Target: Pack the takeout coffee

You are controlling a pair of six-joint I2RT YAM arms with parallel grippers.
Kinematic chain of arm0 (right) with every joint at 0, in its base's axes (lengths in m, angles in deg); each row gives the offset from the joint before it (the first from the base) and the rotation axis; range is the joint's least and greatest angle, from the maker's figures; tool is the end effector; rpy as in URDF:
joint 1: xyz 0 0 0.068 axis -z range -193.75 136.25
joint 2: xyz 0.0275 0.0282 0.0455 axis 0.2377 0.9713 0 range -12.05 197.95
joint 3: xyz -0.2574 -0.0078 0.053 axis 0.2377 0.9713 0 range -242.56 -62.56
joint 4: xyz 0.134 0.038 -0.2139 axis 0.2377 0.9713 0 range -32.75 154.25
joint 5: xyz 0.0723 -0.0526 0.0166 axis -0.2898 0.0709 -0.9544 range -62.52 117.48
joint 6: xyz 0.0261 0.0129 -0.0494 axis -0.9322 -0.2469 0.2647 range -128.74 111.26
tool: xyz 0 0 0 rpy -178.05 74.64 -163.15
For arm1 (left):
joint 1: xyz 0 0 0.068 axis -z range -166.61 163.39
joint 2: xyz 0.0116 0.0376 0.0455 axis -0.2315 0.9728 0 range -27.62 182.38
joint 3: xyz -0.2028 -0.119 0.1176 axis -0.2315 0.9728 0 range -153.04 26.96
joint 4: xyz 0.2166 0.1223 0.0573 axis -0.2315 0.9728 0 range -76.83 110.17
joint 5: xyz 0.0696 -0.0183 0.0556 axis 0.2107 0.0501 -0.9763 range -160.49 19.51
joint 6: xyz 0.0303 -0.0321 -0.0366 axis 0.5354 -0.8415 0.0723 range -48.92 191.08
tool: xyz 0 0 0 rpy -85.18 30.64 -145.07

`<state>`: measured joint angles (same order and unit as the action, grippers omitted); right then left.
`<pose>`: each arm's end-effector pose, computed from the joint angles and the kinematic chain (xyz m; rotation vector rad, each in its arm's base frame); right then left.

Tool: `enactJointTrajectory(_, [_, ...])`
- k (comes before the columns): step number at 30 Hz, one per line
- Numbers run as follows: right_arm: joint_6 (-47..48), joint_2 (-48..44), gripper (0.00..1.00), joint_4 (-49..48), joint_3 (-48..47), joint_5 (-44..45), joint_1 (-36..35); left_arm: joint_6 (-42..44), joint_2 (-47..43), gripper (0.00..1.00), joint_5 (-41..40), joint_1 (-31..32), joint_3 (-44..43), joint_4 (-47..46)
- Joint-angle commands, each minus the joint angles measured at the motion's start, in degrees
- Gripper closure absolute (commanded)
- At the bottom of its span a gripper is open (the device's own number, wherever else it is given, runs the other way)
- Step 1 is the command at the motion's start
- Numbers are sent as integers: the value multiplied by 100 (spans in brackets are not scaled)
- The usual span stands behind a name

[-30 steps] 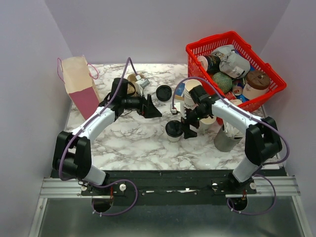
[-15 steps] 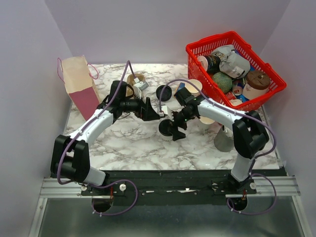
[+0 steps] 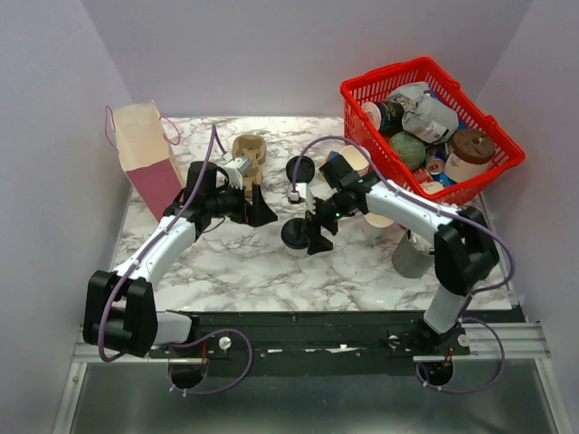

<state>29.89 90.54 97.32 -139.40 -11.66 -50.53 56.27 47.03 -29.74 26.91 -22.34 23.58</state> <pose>0.2725 0.2357 0.2154 -1.7278 1.9150 0.9051 0.2650 -0.0910 0.2492 0.3889 2.1779 -1.0550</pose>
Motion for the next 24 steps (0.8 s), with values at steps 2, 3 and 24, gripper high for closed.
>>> enactJointTrajectory(2, [-454,-784,0,-141,179,-15,82,-330,303,1,363,-60,166,-303])
enactJointTrajectory(3, [-375,-767,0,34,126,-94,100,-365,452,2,415,-77,157,-329])
enactJointTrajectory(24, [-1639,771,5,326,-1132,-2827,1067,-1595,1130,1,2534,160,878,-2316])
